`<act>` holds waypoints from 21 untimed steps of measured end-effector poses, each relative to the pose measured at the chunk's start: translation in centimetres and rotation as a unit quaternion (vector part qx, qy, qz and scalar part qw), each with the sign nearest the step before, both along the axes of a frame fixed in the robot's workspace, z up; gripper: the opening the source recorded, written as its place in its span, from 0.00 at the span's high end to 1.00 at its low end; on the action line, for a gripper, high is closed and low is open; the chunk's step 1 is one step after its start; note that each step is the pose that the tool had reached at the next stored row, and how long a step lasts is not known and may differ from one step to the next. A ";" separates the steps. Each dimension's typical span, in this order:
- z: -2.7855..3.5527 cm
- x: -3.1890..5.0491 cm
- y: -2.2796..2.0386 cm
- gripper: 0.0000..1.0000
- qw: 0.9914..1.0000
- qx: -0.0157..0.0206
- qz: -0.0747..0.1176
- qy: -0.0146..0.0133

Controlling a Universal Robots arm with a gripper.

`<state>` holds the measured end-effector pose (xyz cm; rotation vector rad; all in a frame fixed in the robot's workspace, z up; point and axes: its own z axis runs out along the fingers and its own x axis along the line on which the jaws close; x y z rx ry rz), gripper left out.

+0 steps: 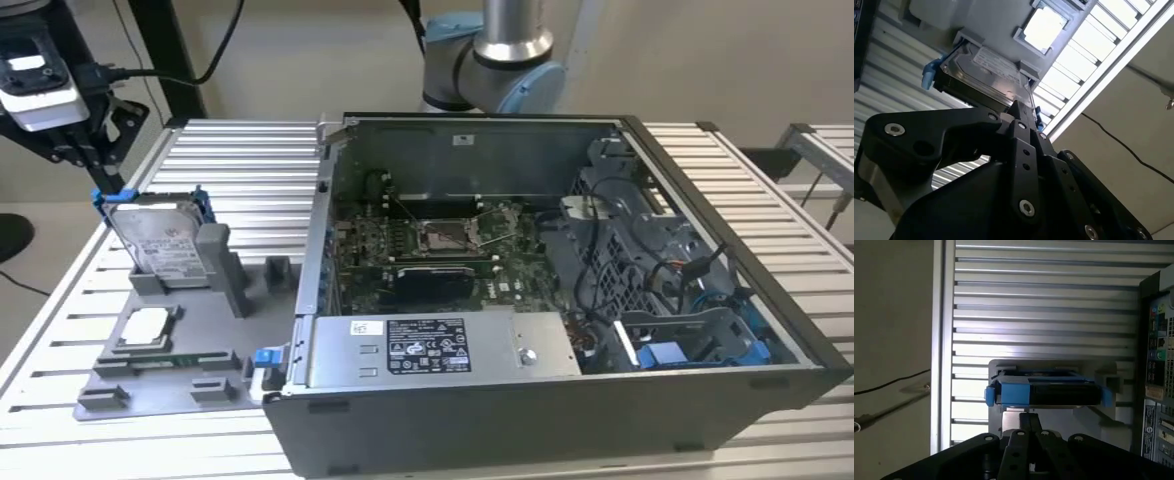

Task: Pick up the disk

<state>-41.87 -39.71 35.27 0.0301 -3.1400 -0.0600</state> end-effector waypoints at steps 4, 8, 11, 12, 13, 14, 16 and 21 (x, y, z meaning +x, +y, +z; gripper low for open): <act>0.00 -0.12 0.82 1.00 1.000 0.000 0.001 0.000; 0.00 -0.13 1.62 1.00 1.000 -0.002 0.002 0.000; 0.00 -0.13 1.62 1.00 1.000 -0.002 0.002 0.000; 0.00 -0.13 1.62 1.00 1.000 -0.002 0.002 0.000; 0.00 -0.13 1.62 1.00 1.000 -0.002 0.003 0.000; 0.00 -0.13 1.62 1.00 1.000 -0.002 0.008 0.000; 0.00 -0.13 1.62 1.00 1.000 -0.003 0.023 0.000; 0.00 -0.13 1.62 1.00 0.998 -0.004 0.068 0.000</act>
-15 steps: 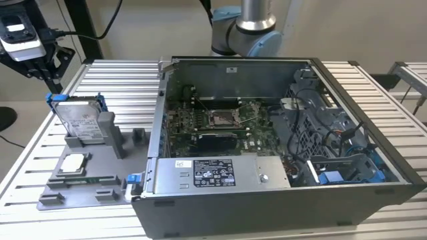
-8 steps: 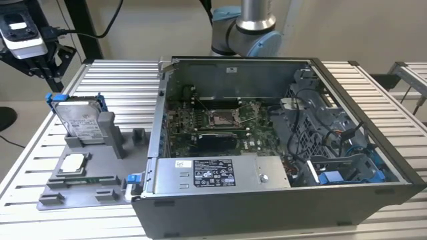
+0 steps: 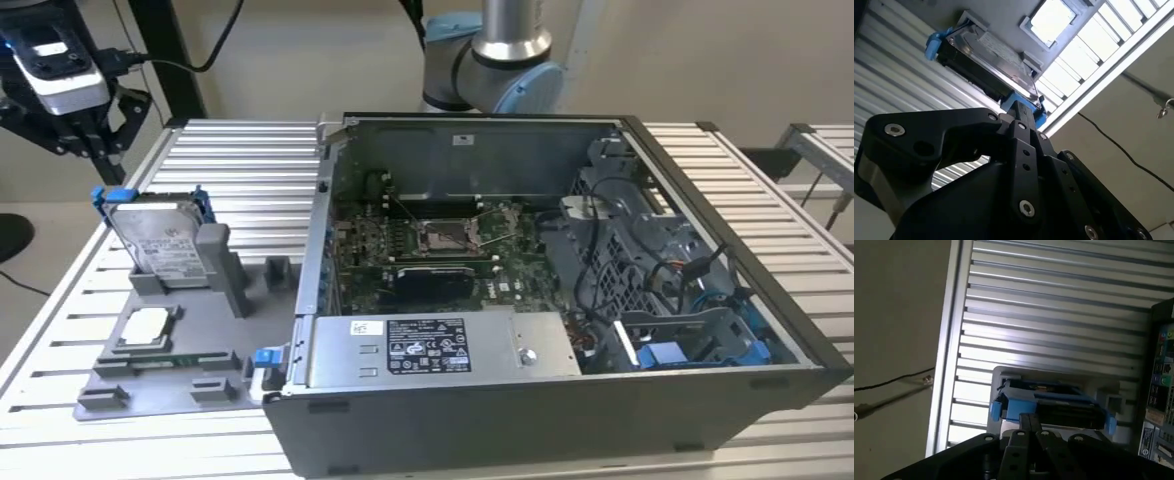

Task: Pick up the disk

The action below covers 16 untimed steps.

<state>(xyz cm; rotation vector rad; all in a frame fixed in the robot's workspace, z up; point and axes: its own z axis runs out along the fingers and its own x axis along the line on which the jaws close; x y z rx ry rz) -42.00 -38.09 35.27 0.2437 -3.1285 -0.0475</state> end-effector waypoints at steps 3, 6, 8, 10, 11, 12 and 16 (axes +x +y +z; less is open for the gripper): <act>0.00 0.00 0.00 1.00 1.000 0.000 0.027 0.000; 0.00 -0.01 0.00 1.00 0.998 0.000 0.055 0.000; 0.00 -0.02 0.00 1.00 0.997 -0.001 0.072 0.000; 0.01 -0.04 0.00 1.00 0.996 -0.001 0.090 0.000; 0.01 -0.05 0.00 1.00 0.995 -0.001 0.097 0.000; 0.01 -0.07 0.00 1.00 0.994 -0.001 0.105 0.000; 0.00 -0.17 0.00 1.00 0.991 -0.003 0.134 0.000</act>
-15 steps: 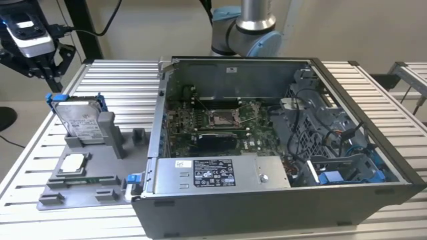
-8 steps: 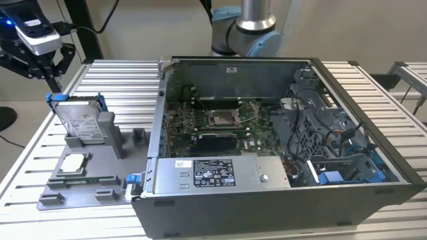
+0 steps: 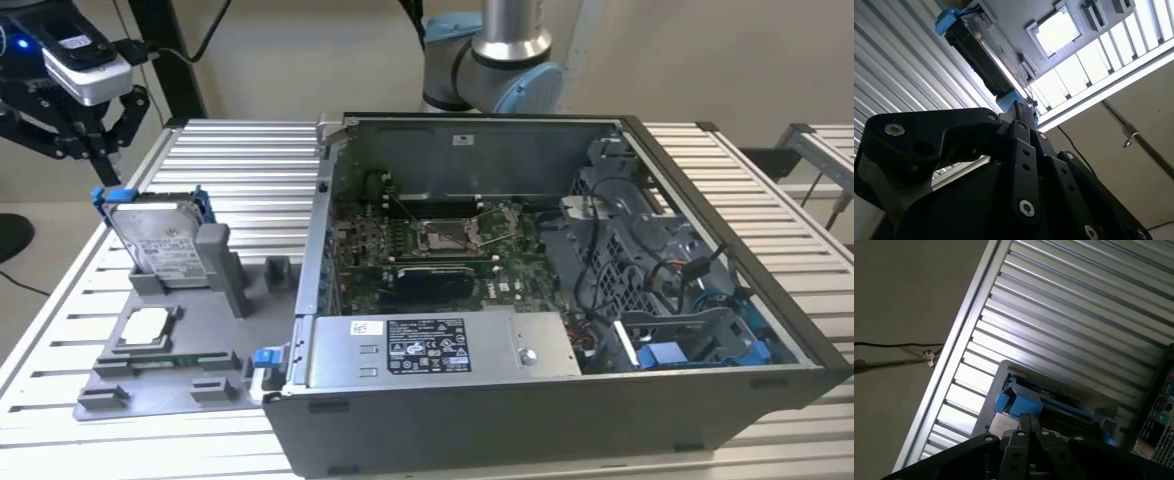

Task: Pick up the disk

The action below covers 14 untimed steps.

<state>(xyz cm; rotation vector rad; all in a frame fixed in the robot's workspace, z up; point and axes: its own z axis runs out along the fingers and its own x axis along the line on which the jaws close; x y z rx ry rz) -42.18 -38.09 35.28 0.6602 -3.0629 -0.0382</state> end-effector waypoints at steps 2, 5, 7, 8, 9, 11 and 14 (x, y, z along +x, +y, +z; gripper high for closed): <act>0.01 -0.01 -0.01 1.00 1.000 0.000 0.015 0.000; -0.01 -0.02 0.00 1.00 0.999 0.000 0.040 0.000; -0.01 -0.02 0.00 1.00 0.998 0.000 0.059 -0.001; -0.01 -0.02 0.00 1.00 0.998 0.000 0.068 -0.001; -0.02 -0.02 0.00 1.00 0.997 0.000 0.077 -0.001; -0.01 -0.02 0.00 1.00 0.995 0.000 0.095 -0.001; -0.02 -0.02 0.00 1.00 0.992 0.000 0.122 -0.001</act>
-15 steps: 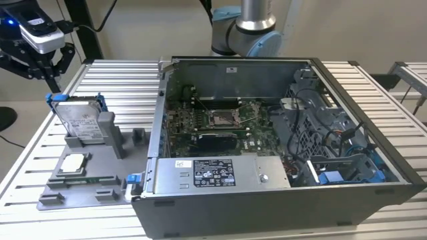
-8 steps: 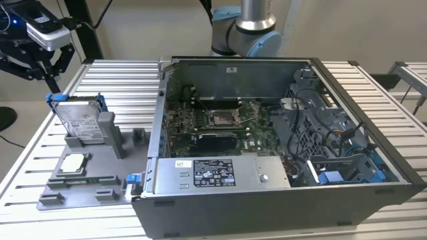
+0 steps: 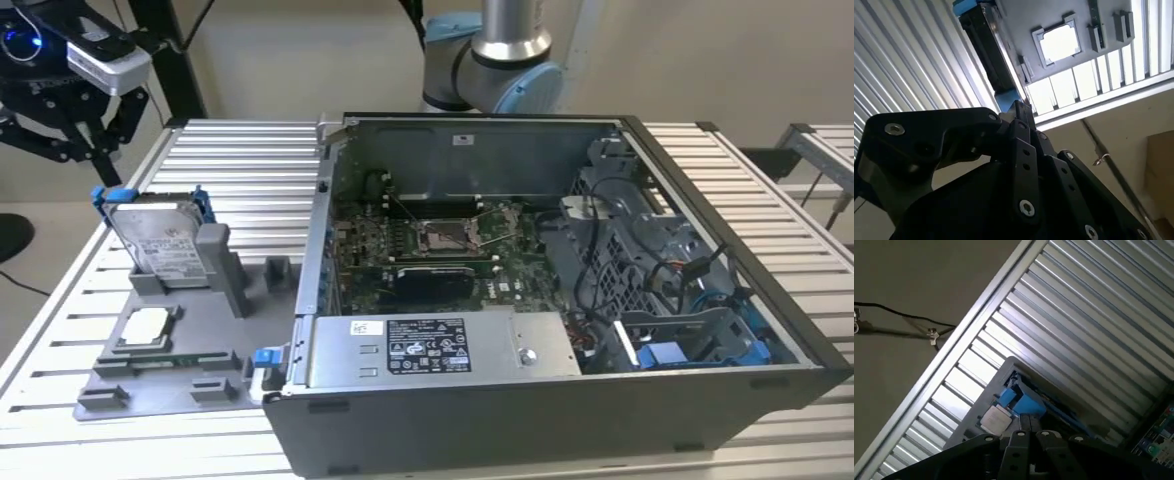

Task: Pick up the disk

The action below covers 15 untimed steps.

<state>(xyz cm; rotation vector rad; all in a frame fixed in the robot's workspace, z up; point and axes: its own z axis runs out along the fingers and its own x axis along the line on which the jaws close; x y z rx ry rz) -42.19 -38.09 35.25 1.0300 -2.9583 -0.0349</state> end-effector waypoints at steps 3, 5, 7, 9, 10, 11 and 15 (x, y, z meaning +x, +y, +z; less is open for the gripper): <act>-0.01 0.00 0.00 1.00 1.000 0.000 0.028 0.000; -0.01 0.00 0.00 1.00 0.999 0.000 0.046 -0.001; -0.01 0.00 0.00 1.00 0.998 0.000 0.064 -0.001; -0.02 0.00 0.00 1.00 0.997 0.000 0.082 -0.001; -0.02 0.00 0.00 1.00 0.996 0.000 0.091 -0.001; -0.02 0.00 0.00 1.00 0.995 0.000 0.100 -0.002; -0.03 0.00 0.00 1.00 0.991 0.000 0.136 -0.002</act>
